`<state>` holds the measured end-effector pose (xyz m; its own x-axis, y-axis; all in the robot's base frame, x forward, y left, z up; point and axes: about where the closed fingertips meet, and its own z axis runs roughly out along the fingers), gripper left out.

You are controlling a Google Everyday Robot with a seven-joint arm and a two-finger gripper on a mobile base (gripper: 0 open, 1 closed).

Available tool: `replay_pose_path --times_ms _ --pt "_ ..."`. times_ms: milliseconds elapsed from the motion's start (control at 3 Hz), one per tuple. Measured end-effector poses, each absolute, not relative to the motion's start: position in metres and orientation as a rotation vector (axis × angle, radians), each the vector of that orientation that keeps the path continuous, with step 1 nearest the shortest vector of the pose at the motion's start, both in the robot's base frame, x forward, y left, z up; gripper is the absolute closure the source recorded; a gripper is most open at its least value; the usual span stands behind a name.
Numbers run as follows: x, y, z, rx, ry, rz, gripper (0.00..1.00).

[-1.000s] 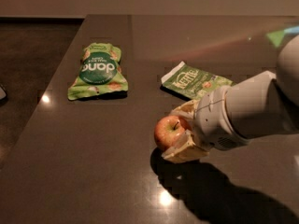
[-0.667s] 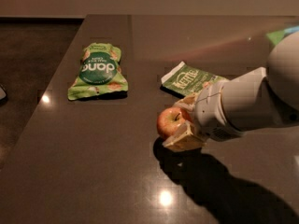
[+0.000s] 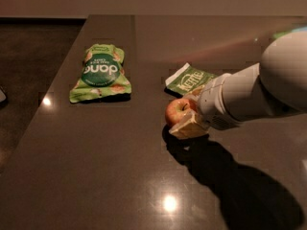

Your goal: Move apple near green jalapeno chip bag

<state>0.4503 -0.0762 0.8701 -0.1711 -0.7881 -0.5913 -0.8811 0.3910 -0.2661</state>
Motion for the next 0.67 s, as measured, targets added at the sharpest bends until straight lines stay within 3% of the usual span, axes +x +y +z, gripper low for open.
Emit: replay_pose_path --times_ms 667 --pt "0.48 -0.091 0.86 -1.363 2.029 0.15 0.59"
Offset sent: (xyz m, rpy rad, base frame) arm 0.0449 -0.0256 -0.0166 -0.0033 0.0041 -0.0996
